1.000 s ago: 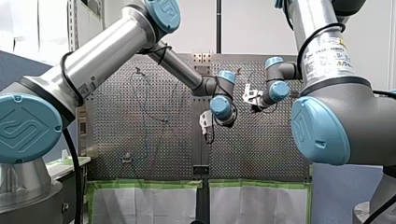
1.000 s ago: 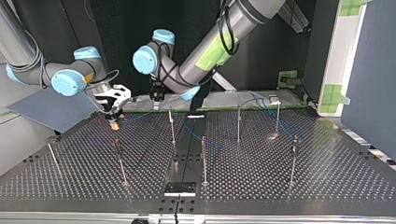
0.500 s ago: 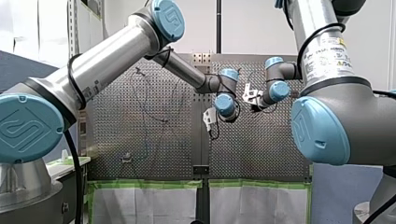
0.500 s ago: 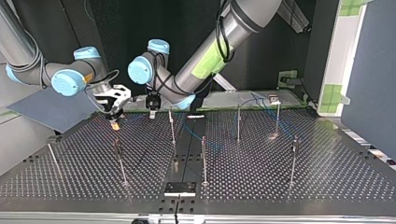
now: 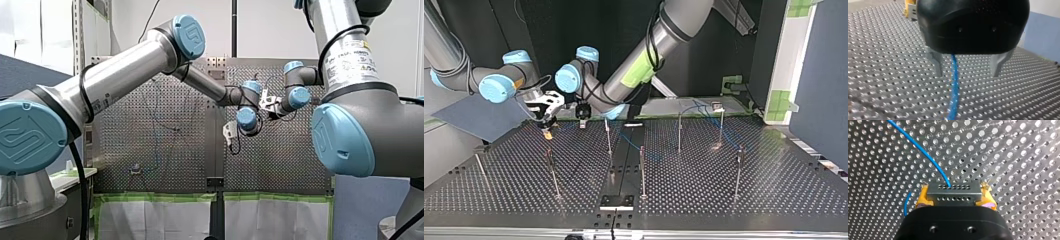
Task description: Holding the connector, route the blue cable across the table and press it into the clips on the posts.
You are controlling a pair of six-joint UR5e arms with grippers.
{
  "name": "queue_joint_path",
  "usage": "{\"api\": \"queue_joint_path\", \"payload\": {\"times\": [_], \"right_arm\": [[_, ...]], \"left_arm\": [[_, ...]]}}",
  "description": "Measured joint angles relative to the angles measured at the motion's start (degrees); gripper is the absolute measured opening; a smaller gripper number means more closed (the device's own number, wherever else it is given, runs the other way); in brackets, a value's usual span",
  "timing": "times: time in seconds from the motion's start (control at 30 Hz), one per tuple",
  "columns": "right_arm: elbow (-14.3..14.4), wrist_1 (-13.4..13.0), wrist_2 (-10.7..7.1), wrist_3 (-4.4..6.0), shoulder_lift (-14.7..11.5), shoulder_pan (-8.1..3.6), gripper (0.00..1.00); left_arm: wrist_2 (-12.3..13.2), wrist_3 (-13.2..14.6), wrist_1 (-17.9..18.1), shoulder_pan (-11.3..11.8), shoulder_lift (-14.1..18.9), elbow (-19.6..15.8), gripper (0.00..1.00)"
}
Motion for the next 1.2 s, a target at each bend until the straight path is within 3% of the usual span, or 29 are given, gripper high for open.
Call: {"api": "queue_joint_path", "payload": {"times": [0.03,0.07,0.1,0.13,0.17,0.53,0.77,1.2], "right_arm": [[-0.01,-0.01,-0.01,0.00,0.00,0.00,0.00],[0.00,-0.01,-0.02,0.00,0.00,0.00,0.00],[0.00,-0.02,-0.02,0.00,0.00,0.00,0.00],[0.00,-0.02,-0.03,0.00,0.00,0.01,0.00],[-0.01,-0.03,-0.03,0.00,0.00,0.01,0.00],[-1.24,0.87,-0.60,-0.18,-0.58,-0.02,0.00],[-2.79,3.01,-0.93,0.37,-3.68,-0.28,0.00],[-4.95,8.10,-2.11,1.95,-10.73,-1.13,0.00]], "left_arm": [[-0.34,0.11,-0.02,-0.06,-0.01,0.42,0.51],[-0.74,0.21,-0.05,-0.13,-0.02,0.88,0.29],[-1.00,0.26,-0.08,-0.16,-0.02,1.16,0.29],[-1.21,0.24,-0.10,-0.18,-0.02,1.39,0.07],[-1.43,0.18,-0.13,-0.20,-0.02,1.66,0.00],[-3.25,-0.48,-2.29,0.41,0.24,2.19,0.00],[-5.73,-0.27,-4.89,0.37,2.30,2.22,0.00],[-6.21,1.94,-5.94,-0.05,8.81,2.22,0.00]]}}
